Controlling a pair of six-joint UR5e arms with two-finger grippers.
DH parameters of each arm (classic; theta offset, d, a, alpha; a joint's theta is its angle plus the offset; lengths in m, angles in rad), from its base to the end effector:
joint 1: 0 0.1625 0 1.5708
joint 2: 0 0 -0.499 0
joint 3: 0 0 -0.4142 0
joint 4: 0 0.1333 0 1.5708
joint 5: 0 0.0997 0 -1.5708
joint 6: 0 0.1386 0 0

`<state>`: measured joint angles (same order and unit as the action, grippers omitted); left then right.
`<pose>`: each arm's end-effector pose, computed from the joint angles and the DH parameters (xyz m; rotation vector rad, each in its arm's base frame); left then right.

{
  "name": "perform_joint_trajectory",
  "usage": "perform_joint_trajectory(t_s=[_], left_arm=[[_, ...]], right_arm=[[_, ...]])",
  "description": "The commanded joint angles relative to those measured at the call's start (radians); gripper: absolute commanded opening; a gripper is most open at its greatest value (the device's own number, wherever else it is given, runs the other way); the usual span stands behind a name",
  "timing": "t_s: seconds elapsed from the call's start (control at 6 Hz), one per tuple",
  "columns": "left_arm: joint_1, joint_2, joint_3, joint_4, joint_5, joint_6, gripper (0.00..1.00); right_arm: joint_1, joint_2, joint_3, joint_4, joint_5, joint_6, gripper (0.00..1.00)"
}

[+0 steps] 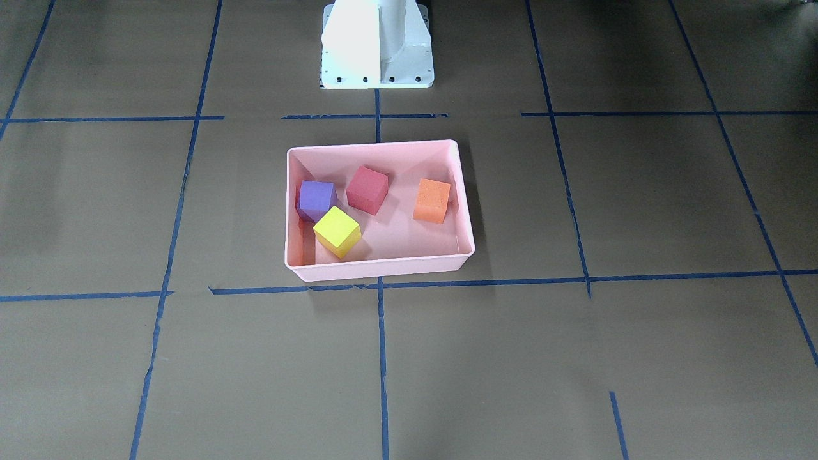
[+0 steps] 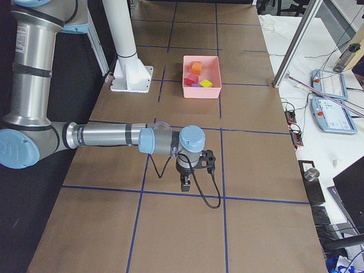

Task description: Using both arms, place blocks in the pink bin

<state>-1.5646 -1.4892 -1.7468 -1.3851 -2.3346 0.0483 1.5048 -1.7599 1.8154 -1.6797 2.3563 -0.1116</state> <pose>-0.0346 -0.4621 0.7296 -0.0707 0.7649 0.0169 0.0079 -0.4155 0.7328 -0.0327 -0.7870 -0.1474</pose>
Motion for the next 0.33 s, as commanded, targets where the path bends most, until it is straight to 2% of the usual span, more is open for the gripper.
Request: perform_joint_trajectory(t_s=[0.0,0.17], left_arm=[[0.000,0.007,0.013,-0.045,0.032,-0.001,1.00],[0.000,0.001,0.013,-0.045,0.029,-0.002,1.00]], right_arm=[[0.000,-0.001,0.001,0.000,0.001,0.000,1.00],[0.000,-0.001,-0.001,0.000,0.001,-0.002,1.00]])
